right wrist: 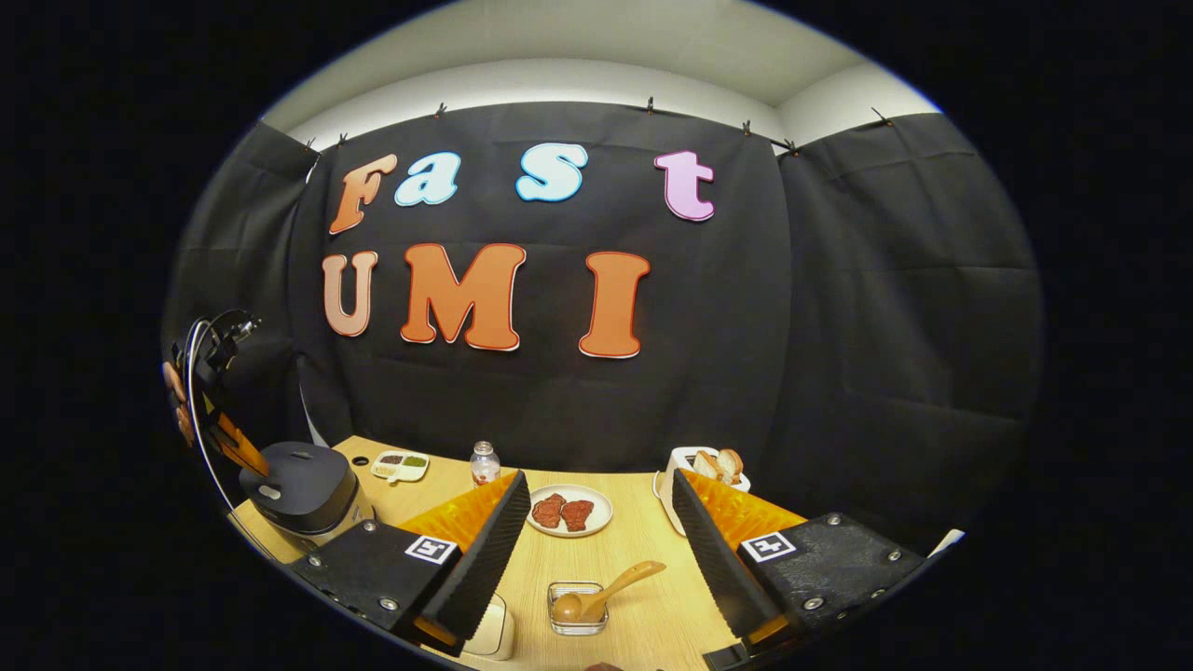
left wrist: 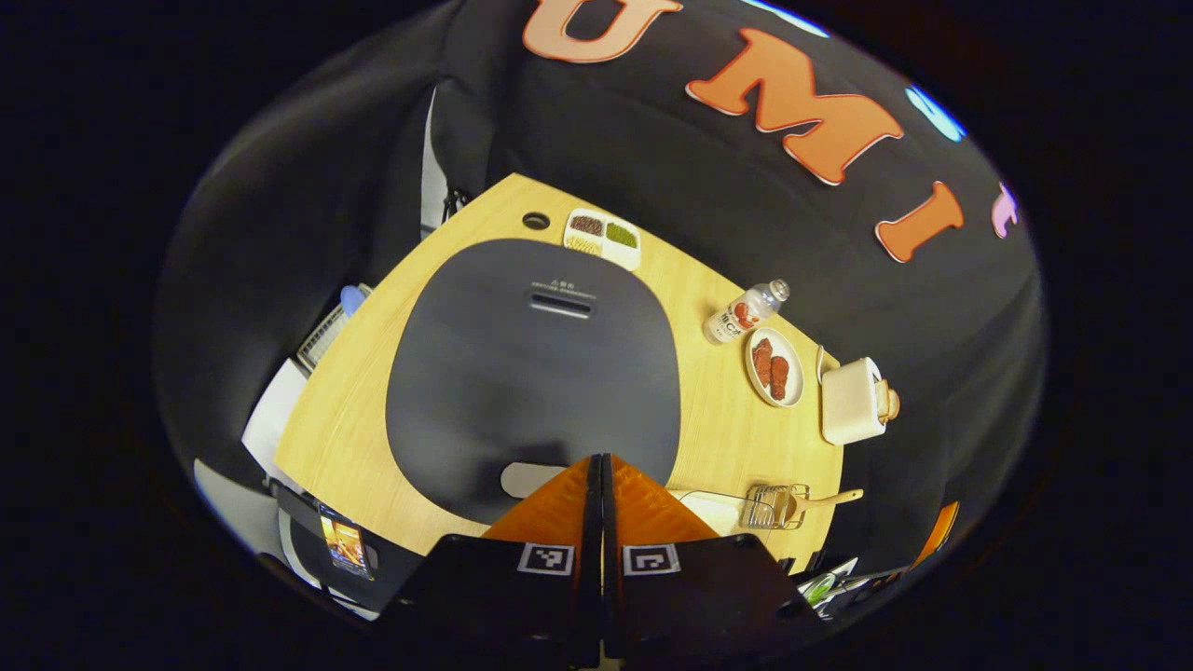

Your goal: Close the left gripper, press the button to open the rice cooker; take a wooden spoon from the chopstick holder with the right hand, scoop a spoonful of rice and pour it into the rice cooker, then put the wooden spoon back into the chopstick holder.

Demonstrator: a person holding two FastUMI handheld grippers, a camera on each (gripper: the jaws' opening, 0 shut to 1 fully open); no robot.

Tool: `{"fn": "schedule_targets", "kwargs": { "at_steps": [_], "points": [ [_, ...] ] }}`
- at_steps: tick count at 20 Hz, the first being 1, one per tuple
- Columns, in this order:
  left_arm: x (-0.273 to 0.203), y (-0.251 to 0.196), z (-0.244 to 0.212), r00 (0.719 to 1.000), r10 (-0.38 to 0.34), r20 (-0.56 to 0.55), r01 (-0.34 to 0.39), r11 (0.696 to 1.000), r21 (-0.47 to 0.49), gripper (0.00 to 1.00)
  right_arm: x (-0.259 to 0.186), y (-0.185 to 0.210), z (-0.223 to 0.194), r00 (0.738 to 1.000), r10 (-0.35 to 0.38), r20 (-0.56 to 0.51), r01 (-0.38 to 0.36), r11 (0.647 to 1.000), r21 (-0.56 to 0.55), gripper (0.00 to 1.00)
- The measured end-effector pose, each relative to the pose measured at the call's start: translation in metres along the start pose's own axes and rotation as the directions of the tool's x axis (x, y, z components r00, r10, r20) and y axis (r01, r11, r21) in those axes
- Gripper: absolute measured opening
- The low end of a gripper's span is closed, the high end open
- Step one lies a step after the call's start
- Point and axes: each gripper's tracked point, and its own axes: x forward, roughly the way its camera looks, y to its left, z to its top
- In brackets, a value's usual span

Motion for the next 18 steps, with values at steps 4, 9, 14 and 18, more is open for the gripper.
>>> {"fn": "schedule_targets", "kwargs": {
  "at_steps": [4, 9, 14, 18],
  "points": [
    [0.02, 0.011, -0.008, 0.999, 0.01, -0.049, -0.012, 0.999, -0.044, 0.06, 0.002, -0.004, -0.014, 1.0, -0.007, -0.03, 0.008, 1.0, 0.01, 0.95],
    [0.024, 0.021, -0.015, 0.999, 0.032, -0.018, -0.032, 0.999, -0.009, 0.06, 0.008, -0.002, -0.028, 0.998, -0.018, -0.064, 0.019, 1.0, 0.017, 0.95],
    [0.009, 0.013, -0.009, 0.995, -0.016, 0.1, 0.011, 0.999, 0.043, 0.06, 0.013, 0.007, -0.044, 0.994, 0.013, -0.104, -0.01, 1.0, 0.028, 0.95],
    [-0.044, -0.006, 0.041, 0.909, -0.089, 0.408, 0.02, 0.985, 0.171, 0.06, 0.015, 0.002, -0.065, 0.987, 0.01, -0.161, -0.003, 0.999, 0.043, 0.95]
  ]
}}
